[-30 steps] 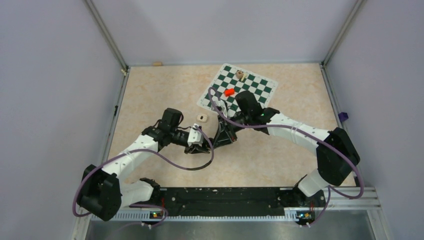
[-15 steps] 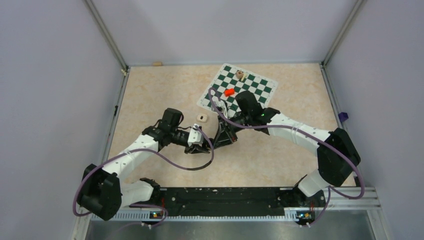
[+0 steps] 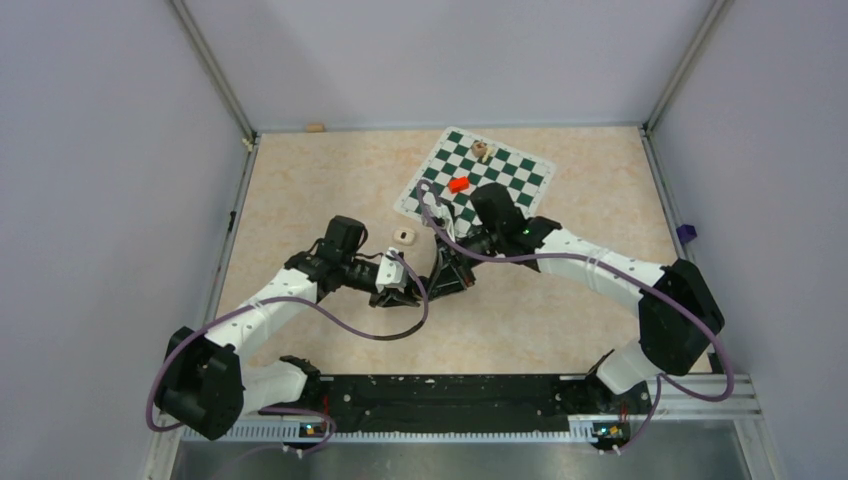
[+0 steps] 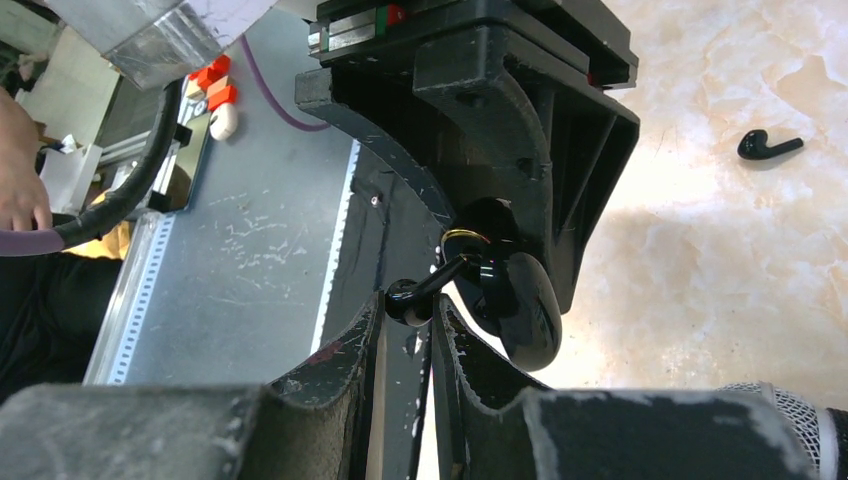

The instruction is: Insert the wireless bluetooth earbuds into the charging case

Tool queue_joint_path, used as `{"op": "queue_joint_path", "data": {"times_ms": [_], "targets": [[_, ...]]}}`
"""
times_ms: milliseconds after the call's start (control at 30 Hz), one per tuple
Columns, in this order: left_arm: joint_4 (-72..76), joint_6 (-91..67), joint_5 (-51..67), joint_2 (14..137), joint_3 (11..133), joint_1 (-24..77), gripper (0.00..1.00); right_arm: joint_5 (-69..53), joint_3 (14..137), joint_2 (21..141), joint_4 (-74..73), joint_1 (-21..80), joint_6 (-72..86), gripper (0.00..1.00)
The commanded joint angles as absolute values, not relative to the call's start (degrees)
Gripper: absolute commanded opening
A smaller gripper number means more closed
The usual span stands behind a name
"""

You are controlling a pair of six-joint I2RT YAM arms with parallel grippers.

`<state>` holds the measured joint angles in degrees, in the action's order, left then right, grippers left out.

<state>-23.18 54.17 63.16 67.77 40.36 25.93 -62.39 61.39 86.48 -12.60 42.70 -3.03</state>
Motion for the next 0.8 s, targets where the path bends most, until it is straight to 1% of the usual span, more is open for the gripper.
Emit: {"op": "queue_joint_path", "data": {"times_ms": [0,367,767], "targets": [[-22.1,54.8,64.5,67.5,42.4,26.0,0.0,-60.5,62.1,85.8,-14.2,44.7,-6.2,0.0],[-22.9,55.7,65.3,67.5,42.3,26.1,0.0,-57.1,63.7,86.8,-15.2,45.3,-6.8,0.0],[-25.7,58.9,65.9,67.8,42.5,26.8,0.0,-57.3,65.5,88.3,-15.2,45.3,-5.5,0.0]]}}
